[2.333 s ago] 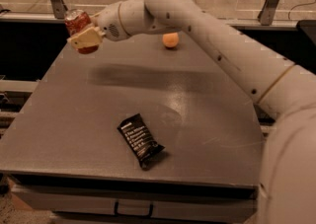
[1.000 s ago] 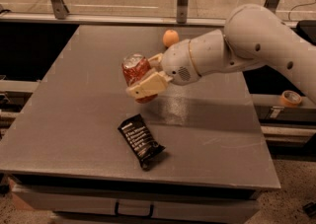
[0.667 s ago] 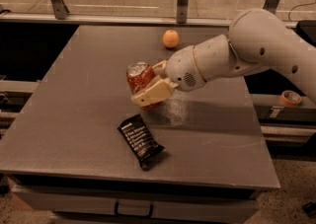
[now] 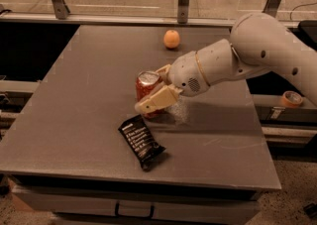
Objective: Move coke can near rxbar chocolate
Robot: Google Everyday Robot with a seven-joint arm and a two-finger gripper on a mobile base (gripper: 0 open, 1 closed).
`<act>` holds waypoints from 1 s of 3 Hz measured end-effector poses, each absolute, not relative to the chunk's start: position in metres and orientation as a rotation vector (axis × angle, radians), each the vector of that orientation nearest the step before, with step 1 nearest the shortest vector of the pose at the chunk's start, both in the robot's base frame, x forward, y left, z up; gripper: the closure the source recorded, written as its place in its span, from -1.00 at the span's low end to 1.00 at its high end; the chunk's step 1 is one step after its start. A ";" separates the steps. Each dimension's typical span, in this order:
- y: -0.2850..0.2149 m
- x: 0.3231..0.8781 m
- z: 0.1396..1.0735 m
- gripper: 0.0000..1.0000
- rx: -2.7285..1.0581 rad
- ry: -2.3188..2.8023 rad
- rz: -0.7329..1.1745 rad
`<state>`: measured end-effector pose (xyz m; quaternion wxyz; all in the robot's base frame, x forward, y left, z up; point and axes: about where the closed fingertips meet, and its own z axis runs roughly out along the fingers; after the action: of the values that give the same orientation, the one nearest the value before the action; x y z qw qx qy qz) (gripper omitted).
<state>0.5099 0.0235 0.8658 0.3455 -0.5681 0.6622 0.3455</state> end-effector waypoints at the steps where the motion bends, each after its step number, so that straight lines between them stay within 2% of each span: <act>1: 0.024 0.509 0.865 -1.00 -1.484 1.718 0.902; 2: 0.023 0.509 0.866 -1.00 -1.486 1.718 0.900; 3: 0.011 0.516 0.886 -1.00 -1.458 1.712 0.816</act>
Offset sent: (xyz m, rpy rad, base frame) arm -0.0024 -0.0061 0.0045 -0.0140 -0.0026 0.0029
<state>0.5156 0.0109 0.8863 0.3660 -0.5672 0.6660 0.3174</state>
